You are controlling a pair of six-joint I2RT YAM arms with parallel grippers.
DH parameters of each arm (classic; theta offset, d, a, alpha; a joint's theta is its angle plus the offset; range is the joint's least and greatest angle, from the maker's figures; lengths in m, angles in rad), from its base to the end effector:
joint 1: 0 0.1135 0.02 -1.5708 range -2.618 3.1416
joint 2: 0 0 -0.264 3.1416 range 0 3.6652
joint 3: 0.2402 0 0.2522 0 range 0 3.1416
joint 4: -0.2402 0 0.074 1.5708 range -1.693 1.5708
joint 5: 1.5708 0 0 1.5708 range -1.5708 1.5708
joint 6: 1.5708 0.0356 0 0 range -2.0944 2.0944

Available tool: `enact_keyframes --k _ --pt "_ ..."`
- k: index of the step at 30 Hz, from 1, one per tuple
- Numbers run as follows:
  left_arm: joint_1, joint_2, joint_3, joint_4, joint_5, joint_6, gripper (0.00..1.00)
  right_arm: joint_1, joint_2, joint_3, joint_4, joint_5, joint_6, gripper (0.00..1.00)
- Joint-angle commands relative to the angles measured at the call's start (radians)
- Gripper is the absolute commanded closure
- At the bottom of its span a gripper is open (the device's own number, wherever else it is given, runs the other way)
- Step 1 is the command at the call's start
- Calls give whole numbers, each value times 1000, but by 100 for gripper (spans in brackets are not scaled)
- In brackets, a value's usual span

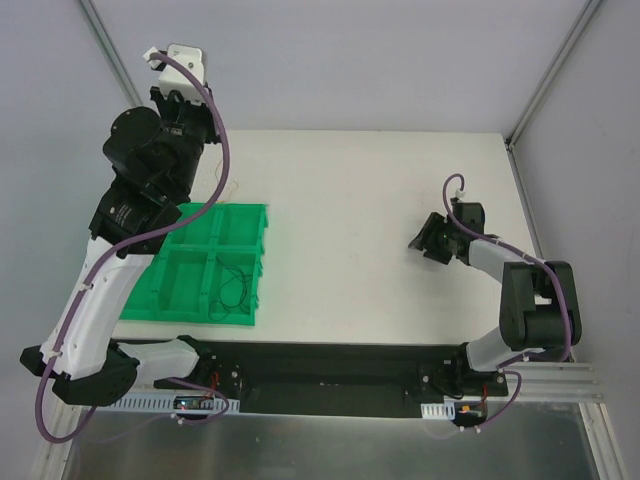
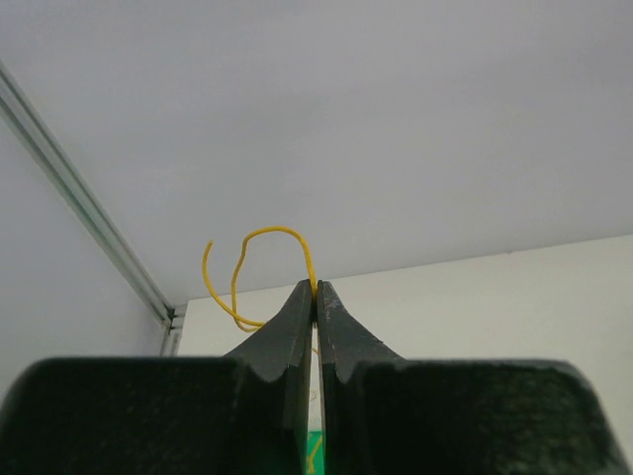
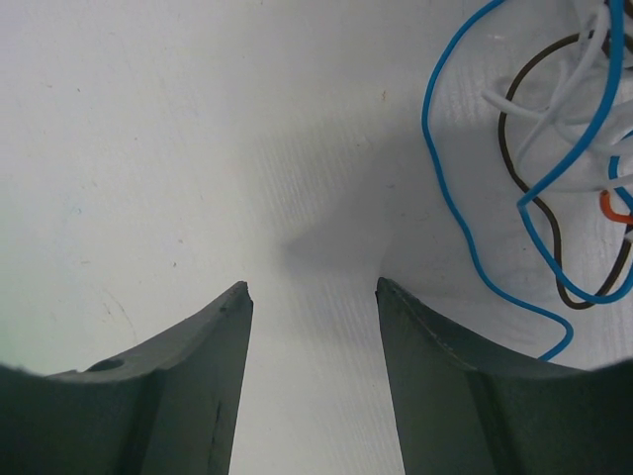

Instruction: Untangle the cables

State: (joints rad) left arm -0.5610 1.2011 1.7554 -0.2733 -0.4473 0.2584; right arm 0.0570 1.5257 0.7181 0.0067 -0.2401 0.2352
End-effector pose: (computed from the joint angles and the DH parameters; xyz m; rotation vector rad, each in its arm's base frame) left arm 0.1803 -0.0951 0.5690 0.1526 1.3093 0.0309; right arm 0.2954 0.0253 0.1637 0.0960 2.3813 0.4245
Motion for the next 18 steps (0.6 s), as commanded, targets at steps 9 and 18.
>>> enact_keyframes --k 9,18 --pt "10 43 250 43 82 5 100 3 13 27 10 -11 1 43" --pt "10 -69 67 45 38 -22 100 3 34 38 9 -16 1 43"
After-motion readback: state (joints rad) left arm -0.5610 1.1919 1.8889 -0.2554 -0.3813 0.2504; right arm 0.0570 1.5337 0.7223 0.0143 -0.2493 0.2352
